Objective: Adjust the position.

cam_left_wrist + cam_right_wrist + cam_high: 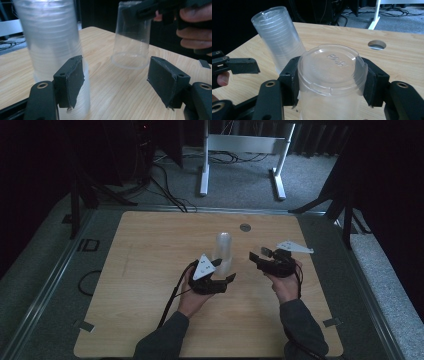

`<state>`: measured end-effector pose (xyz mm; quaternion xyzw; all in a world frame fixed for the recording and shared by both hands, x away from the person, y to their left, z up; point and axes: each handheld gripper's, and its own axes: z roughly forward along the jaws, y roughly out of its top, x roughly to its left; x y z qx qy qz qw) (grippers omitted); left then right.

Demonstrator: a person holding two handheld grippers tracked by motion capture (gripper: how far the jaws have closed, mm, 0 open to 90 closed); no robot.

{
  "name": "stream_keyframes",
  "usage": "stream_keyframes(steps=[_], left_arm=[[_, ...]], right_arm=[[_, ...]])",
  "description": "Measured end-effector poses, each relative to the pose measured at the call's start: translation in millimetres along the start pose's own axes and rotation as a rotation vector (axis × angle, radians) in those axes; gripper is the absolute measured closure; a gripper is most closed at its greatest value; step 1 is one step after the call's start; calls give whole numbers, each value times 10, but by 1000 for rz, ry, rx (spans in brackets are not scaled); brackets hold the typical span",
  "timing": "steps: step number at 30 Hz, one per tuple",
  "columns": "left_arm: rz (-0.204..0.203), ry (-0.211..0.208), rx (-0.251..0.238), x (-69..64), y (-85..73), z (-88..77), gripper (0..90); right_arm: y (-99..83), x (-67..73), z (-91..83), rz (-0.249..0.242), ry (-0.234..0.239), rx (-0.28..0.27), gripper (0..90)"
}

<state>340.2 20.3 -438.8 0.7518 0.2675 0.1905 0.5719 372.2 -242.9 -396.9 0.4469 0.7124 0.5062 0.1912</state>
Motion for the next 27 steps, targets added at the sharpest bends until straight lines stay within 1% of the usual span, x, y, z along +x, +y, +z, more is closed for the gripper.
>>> stream_keyframes(steps=[2,6,8,9,10,12,14,15,16,20,22,27], left_arm=[[-2,-2,-1,-9,6,9,286],[14,-12,9,-54,17,70,284],[15,-13,10,-63,14,86,280],[16,-15,12,-75,7,109,280],[15,-17,14,-80,2,122,279],[14,-18,17,-95,-10,153,273],[14,-18,17,-95,-10,153,272],[15,-19,23,-103,-18,187,272],[13,-19,21,-106,-20,200,265],[6,-22,18,-114,-25,229,261],[5,-21,20,-122,-30,256,256],[2,-18,24,-131,-35,296,250]], right_arm=[[-10,4,4,2,2,0,407],[-79,54,16,17,12,7,407],[-91,60,16,22,17,6,407],[-102,63,15,35,24,3,407],[-120,61,15,60,39,-2,407],[-149,64,23,80,50,-6,408],[-153,63,25,86,53,-8,408],[-153,63,25,86,53,-8,408],[-176,51,36,117,76,-11,408],[-197,42,40,134,88,-15,408],[-216,30,37,165,106,-22,408],[-231,19,39,198,123,-25,408]])
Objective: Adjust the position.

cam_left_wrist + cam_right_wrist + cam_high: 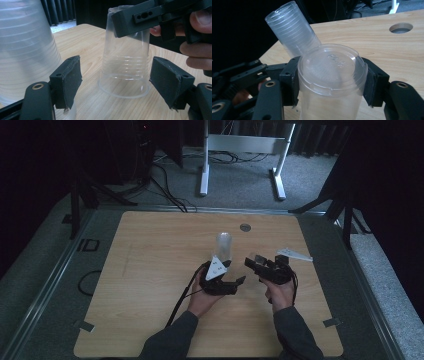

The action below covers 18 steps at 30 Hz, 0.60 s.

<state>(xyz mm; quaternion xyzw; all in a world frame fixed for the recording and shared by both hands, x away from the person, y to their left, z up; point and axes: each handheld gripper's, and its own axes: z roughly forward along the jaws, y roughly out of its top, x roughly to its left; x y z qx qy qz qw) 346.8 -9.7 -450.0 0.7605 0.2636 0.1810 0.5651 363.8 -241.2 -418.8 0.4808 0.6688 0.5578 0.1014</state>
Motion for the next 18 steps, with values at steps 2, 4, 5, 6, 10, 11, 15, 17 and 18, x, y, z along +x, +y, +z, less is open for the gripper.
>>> stream_keyframes(steps=[2,4,5,6,10,11,15,17,18], left_arm=[[0,-2,-1,-2,0,11,242],[2,0,0,-3,-1,23,242],[1,0,0,-3,-3,29,242],[1,0,0,-3,-3,29,242],[-1,0,5,-5,-8,48,242],[-1,0,5,-10,-10,54,242],[-3,-5,15,-20,-24,89,235],[-4,-6,17,-23,-27,95,232],[-5,-7,18,-29,-30,104,232]], right_arm=[[-9,-12,2,19,8,-7,409],[-15,-14,3,30,13,-9,409],[-18,-17,3,37,16,-11,408],[-18,-17,3,37,16,-11,408],[-35,-37,6,84,36,-24,409],[-40,-42,8,87,34,-26,409],[-64,-60,13,132,66,-34,410],[-69,-61,15,139,69,-35,410],[-71,-61,16,144,73,-35,410]])
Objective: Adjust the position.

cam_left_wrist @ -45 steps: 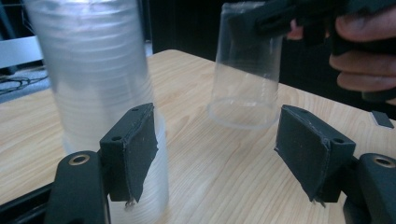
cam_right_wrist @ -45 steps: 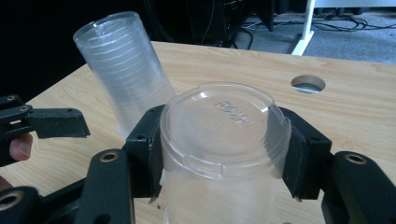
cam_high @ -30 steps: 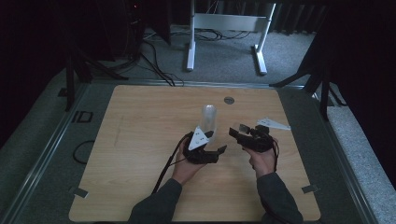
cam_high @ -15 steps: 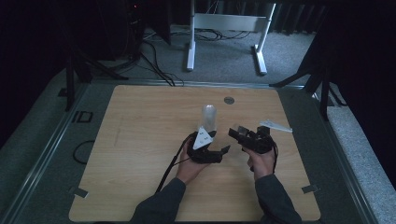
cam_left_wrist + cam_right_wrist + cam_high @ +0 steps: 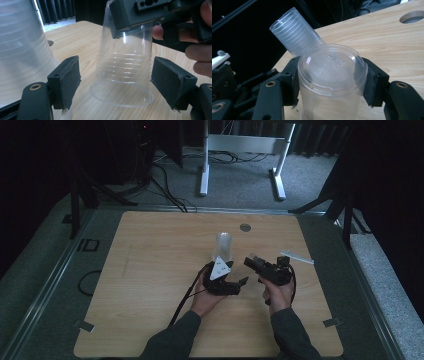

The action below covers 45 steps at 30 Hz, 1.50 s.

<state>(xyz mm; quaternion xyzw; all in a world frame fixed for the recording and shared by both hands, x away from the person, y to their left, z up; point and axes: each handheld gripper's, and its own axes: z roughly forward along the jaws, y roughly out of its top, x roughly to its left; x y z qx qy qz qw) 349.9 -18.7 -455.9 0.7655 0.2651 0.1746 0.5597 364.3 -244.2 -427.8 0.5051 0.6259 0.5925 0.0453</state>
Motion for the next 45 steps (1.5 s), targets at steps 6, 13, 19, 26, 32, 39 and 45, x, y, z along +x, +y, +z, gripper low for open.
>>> stream_keyframes(steps=[6,13,19,26,32,39,45], left_arm=[[-11,-6,-10,-19,-12,49,201],[-20,-16,-18,-37,-28,85,191],[-21,-20,-23,-52,-39,111,188],[-25,-22,-25,-66,-48,125,188],[-24,-20,-24,-67,-46,122,228],[-22,-13,-20,-66,-46,117,266],[-13,-5,-23,-77,-45,110,286]], right_arm=[[-10,-6,5,33,29,-8,409],[-14,-22,1,65,58,-12,410],[-23,-63,7,117,99,-16,411],[-20,-80,3,141,118,-24,412],[-19,-87,-3,149,122,-22,412],[-19,-94,-4,149,123,-19,410],[-20,-102,-7,151,129,-24,408]])
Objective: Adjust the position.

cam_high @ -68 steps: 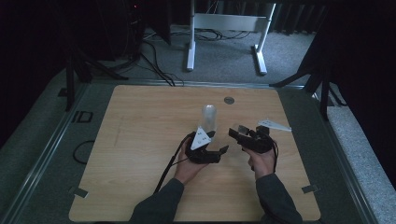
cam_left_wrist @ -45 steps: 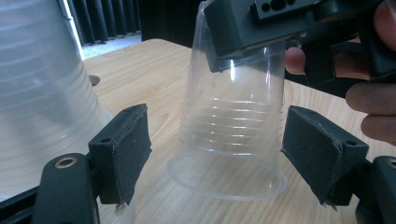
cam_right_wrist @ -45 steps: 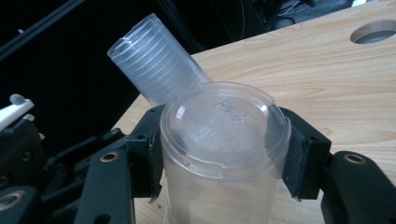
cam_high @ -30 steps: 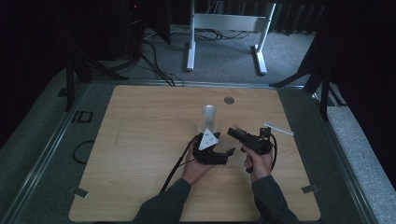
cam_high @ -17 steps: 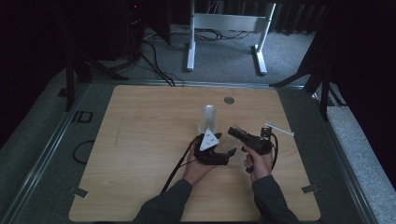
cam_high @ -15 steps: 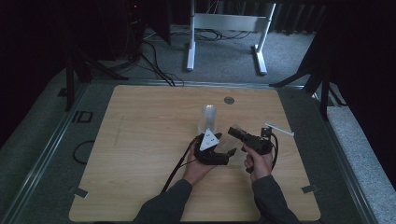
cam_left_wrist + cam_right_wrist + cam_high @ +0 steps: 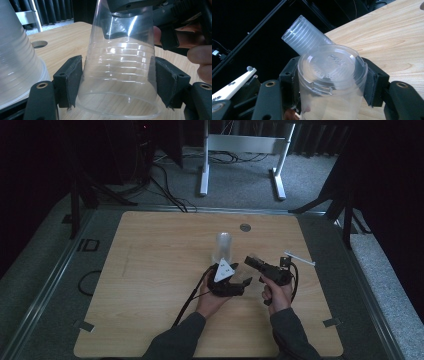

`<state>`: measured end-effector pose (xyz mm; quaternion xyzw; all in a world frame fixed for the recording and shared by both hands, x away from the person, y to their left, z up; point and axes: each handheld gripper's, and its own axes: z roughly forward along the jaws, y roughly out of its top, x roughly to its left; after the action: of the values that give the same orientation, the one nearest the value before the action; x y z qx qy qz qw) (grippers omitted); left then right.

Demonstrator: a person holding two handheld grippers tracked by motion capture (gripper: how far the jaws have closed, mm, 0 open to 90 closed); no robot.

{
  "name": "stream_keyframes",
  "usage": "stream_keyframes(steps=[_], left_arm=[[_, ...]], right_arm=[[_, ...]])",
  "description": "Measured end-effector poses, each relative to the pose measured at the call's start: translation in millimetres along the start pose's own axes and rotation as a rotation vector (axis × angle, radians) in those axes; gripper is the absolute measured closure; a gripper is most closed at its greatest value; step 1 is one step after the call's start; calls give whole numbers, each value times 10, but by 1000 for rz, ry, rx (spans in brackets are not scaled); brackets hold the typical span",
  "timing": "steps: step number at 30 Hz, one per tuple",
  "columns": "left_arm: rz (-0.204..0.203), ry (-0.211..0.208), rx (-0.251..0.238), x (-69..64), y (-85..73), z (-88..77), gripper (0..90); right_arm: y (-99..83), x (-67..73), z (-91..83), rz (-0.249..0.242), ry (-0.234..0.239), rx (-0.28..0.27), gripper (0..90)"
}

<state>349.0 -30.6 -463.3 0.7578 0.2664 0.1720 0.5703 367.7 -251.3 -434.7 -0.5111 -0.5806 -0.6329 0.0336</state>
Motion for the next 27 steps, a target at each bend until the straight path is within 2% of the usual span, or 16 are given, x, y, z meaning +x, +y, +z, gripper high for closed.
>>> stream_keyframes(steps=[9,14,24,27], left_arm=[[10,7,3,-8,2,2,286],[14,7,12,-26,-8,31,227],[11,16,14,-22,-3,31,266],[16,14,14,-23,-3,25,268]], right_arm=[[4,0,1,0,5,-2,406],[5,11,9,1,10,1,409],[7,12,5,6,21,0,410],[9,12,5,-6,25,1,394]])
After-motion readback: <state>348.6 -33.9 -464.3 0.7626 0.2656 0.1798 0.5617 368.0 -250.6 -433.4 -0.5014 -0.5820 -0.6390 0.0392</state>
